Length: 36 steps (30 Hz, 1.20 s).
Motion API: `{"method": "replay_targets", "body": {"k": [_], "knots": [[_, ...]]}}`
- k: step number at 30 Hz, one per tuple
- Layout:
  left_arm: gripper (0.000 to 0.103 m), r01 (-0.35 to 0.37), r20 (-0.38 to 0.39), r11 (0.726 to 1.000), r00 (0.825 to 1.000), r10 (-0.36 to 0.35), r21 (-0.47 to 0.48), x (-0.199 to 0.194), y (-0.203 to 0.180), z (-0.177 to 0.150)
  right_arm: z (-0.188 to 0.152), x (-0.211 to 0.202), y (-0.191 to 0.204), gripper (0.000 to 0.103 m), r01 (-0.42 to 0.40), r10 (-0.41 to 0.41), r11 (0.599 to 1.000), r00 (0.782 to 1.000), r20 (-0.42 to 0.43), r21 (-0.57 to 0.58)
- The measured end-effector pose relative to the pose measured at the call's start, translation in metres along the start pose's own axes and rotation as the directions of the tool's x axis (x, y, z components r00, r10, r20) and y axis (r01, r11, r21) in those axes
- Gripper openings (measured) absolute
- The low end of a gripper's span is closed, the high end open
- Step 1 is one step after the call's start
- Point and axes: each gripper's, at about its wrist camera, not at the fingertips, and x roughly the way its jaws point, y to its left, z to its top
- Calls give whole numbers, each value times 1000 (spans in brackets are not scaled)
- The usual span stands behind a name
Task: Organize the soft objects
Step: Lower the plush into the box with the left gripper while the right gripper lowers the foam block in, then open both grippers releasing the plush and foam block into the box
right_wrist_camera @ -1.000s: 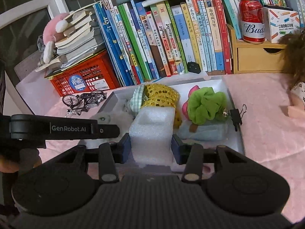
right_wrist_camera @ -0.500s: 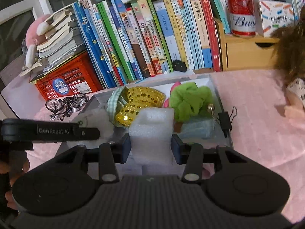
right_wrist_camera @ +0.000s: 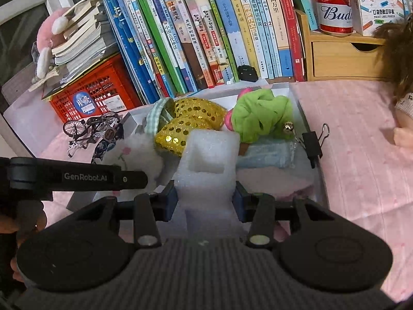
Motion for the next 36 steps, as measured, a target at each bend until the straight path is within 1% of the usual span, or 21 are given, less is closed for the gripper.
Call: {"method": "replay_targets", "body": {"k": [2,4,5,6,8,10,13,15,17,18,23,30,34,36], "knots": [[41,4,-2,1000,1000,-4,0,0,0,0,0,-1,0,51,-7,7,1000,1000,-2,-2],[46,8,1,1000,1000,-8,-9,-1,1,0,-1,-2,-1,53,-19,19,1000,1000,1,6],[48,12,2,1000,1000,-12,-14,-2,2,0,-1,-3,-2,60,-23,23,1000,1000,5,14],[49,15,2,1000,1000,-15,-14,-3,2,0,-1,-4,-3,63,-24,24,1000,1000,7,18],[55,13,10,1000,1000,-13,-9,-6,2,-1,-1,-7,-4,63,-21,20,1000,1000,10,19],[59,8,24,1000,1000,-8,-4,-11,2,-1,-1,-11,-4,64,-19,18,1000,1000,14,19],[63,18,42,1000,999,-17,-9,-20,4,-1,0,-19,-2,70,-26,25,999,999,24,19],[68,24,52,1000,998,-24,-13,-27,6,0,1,-25,-1,73,-28,27,999,999,36,18],[75,25,68,1000,997,-24,-5,-34,6,0,1,-32,1,76,-28,28,1000,998,49,13],[77,22,81,1000,996,-23,3,-39,6,-1,1,-35,2,77,-25,25,1000,998,57,10],[82,15,124,999,992,-19,34,-58,4,-4,3,-52,7,83,-5,5,1000,995,95,1],[83,25,172,999,985,-32,41,-86,4,-12,-1,-78,19,90,32,-26,999,987,161,-38],[85,48,198,998,979,-57,50,-103,5,-22,-7,-93,26,100,64,-47,995,977,208,-74],[86,53,214,997,975,-66,63,-111,4,-29,-11,-102,30,102,72,-49,993,971,232,-91]]}}
